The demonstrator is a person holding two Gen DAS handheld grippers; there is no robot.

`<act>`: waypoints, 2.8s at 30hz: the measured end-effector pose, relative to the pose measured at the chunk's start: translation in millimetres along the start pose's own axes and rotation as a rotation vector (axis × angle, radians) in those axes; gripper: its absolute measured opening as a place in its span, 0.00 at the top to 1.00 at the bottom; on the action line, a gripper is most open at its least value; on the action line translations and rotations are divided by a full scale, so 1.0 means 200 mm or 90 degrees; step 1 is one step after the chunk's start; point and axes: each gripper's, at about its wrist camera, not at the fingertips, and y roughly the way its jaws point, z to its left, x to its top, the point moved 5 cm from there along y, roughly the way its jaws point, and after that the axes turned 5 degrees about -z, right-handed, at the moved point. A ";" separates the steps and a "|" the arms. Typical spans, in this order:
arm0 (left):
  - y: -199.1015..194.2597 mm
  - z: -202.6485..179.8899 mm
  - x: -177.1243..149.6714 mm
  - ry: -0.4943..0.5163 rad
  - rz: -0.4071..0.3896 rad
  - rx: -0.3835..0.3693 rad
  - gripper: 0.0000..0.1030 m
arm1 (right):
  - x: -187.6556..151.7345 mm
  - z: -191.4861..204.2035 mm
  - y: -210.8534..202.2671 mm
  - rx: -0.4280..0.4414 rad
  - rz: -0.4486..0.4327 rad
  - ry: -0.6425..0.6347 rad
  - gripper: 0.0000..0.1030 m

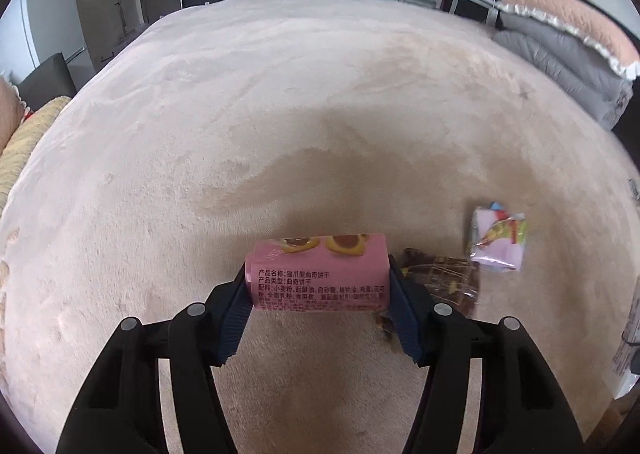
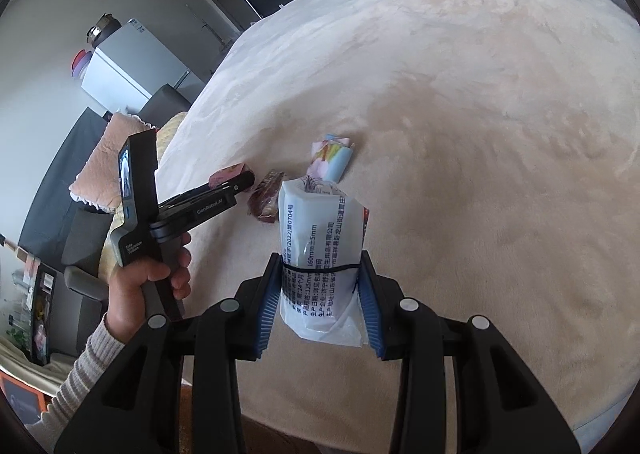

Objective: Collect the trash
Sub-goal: 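Carry the tissue pack and biscuit roll with both grippers over the trash bag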

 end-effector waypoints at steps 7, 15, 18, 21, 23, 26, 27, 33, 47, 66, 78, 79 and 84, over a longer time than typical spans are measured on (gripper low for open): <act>-0.16 0.01 -0.09 -0.031 -0.032 -0.040 0.41 | -0.11 0.04 -0.09 -0.017 0.018 -0.005 0.63; -0.56 0.03 -0.30 -0.072 -0.066 -0.090 0.41 | -0.23 0.12 -0.22 -0.020 0.005 -0.015 0.63; -0.69 -0.02 -0.37 -0.059 -0.064 -0.103 0.41 | -0.26 0.16 -0.27 -0.021 0.001 -0.024 0.63; -0.84 -0.07 -0.40 -0.053 -0.079 -0.117 0.41 | -0.29 0.19 -0.32 -0.017 -0.003 -0.029 0.63; -0.94 -0.10 -0.41 -0.048 -0.089 -0.124 0.41 | -0.31 0.21 -0.35 -0.015 -0.004 -0.033 0.63; -1.07 -0.16 -0.45 -0.036 -0.100 -0.132 0.41 | -0.35 0.23 -0.41 -0.013 -0.009 -0.038 0.63; -1.12 -0.19 -0.47 -0.031 -0.103 -0.133 0.41 | -0.36 0.24 -0.43 -0.011 -0.011 -0.042 0.63; -1.31 -0.29 -0.56 -0.005 -0.108 -0.147 0.41 | -0.45 0.29 -0.53 -0.009 -0.014 -0.059 0.63; -1.42 -0.43 -0.83 0.003 -0.074 -0.169 0.41 | -0.72 0.31 -0.58 -0.009 0.018 -0.069 0.63; -1.21 -0.45 -1.18 -0.030 0.027 -0.183 0.41 | -1.05 0.19 -0.41 -0.039 0.115 -0.055 0.63; -1.01 -0.47 -1.39 -0.057 0.115 -0.193 0.41 | -1.20 0.06 -0.25 -0.057 0.181 -0.033 0.63; -1.00 -0.47 -1.41 -0.058 0.124 -0.193 0.41 | -1.22 0.04 -0.23 -0.059 0.189 -0.031 0.63; -0.90 -0.47 -1.49 -0.066 0.160 -0.193 0.41 | -1.26 0.00 -0.17 -0.061 0.215 -0.022 0.63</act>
